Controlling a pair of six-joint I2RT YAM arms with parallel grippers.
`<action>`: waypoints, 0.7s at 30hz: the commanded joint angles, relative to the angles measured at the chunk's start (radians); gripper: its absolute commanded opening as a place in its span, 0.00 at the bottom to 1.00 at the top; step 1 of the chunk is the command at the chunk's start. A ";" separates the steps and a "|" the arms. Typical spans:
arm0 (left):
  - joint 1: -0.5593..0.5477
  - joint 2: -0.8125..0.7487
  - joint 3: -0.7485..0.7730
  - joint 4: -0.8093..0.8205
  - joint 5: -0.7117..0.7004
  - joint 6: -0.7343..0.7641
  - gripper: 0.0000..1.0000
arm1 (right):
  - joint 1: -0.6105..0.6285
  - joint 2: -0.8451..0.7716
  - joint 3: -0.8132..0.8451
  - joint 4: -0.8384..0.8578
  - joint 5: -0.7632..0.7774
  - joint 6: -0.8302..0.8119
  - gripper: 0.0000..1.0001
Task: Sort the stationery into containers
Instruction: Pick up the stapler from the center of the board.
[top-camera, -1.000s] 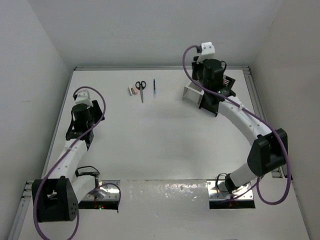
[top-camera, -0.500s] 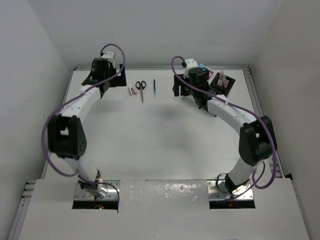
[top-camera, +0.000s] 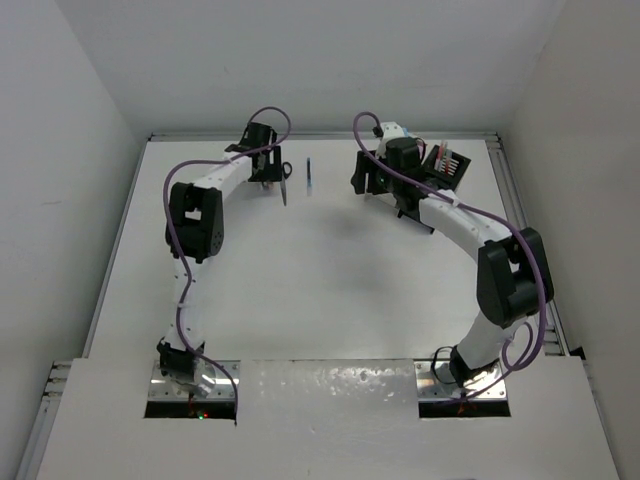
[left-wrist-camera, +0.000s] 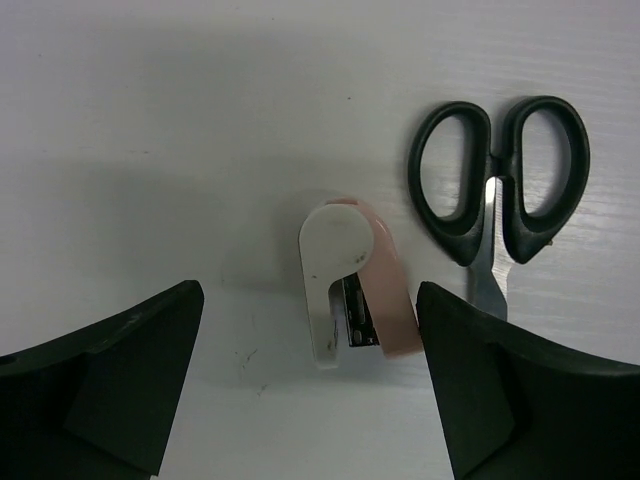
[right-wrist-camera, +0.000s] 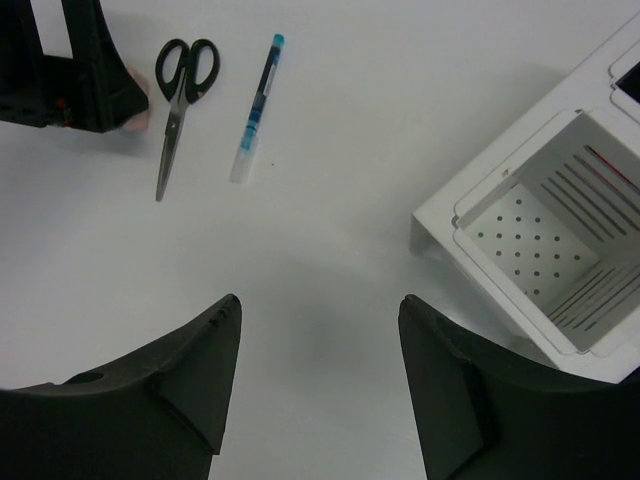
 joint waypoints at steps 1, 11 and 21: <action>-0.015 -0.059 -0.025 0.077 -0.057 -0.032 0.86 | 0.001 -0.015 -0.011 0.019 -0.031 0.026 0.63; -0.019 -0.019 -0.084 0.054 -0.099 -0.113 0.55 | 0.001 -0.064 -0.047 0.018 -0.021 0.021 0.63; -0.016 -0.093 -0.107 0.047 -0.125 -0.080 0.00 | -0.004 -0.116 -0.098 0.025 0.004 0.004 0.64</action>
